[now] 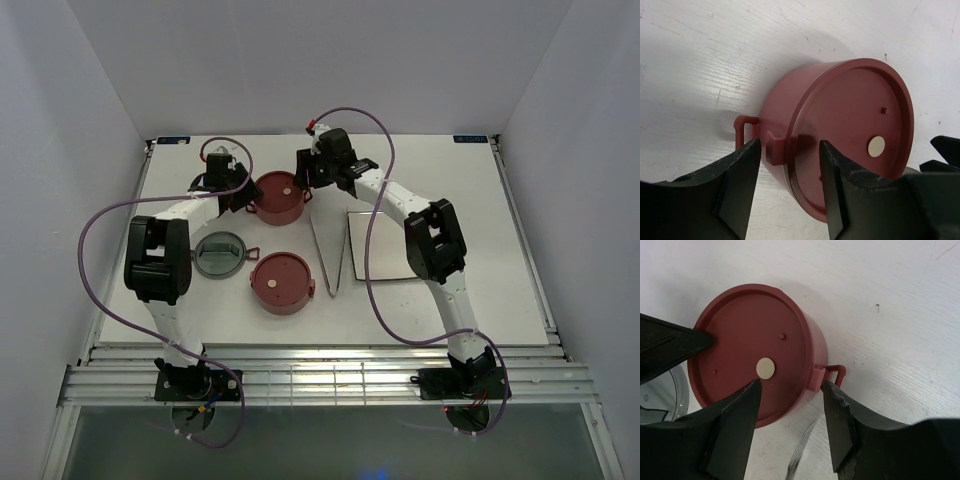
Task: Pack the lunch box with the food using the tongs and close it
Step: Pick up the packing box from the center of the board, then place the packing box into the packing box.
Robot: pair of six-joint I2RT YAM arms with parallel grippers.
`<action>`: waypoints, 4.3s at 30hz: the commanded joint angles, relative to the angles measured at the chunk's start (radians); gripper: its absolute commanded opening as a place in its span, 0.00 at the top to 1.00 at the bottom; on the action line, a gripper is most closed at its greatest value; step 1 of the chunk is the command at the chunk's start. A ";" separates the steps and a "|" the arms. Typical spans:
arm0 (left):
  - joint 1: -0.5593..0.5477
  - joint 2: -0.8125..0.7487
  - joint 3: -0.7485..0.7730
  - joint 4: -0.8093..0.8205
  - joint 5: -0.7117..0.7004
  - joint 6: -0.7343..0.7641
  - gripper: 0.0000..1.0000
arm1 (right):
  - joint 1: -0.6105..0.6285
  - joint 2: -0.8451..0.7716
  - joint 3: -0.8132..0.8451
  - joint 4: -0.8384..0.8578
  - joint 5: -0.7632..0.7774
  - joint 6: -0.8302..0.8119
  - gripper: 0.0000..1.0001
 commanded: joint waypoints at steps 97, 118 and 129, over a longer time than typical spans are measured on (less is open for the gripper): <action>-0.028 -0.937 -0.449 -0.194 0.390 -0.145 1.00 | 0.522 -0.791 -0.831 0.072 0.296 0.388 0.92; -0.030 -0.943 -0.586 -0.134 0.390 -0.146 1.00 | 0.610 -0.830 -0.922 0.034 0.464 0.507 0.92; -0.030 -0.963 -0.617 -0.148 0.333 -0.131 1.00 | 0.613 -0.821 -0.971 0.071 0.450 0.519 0.92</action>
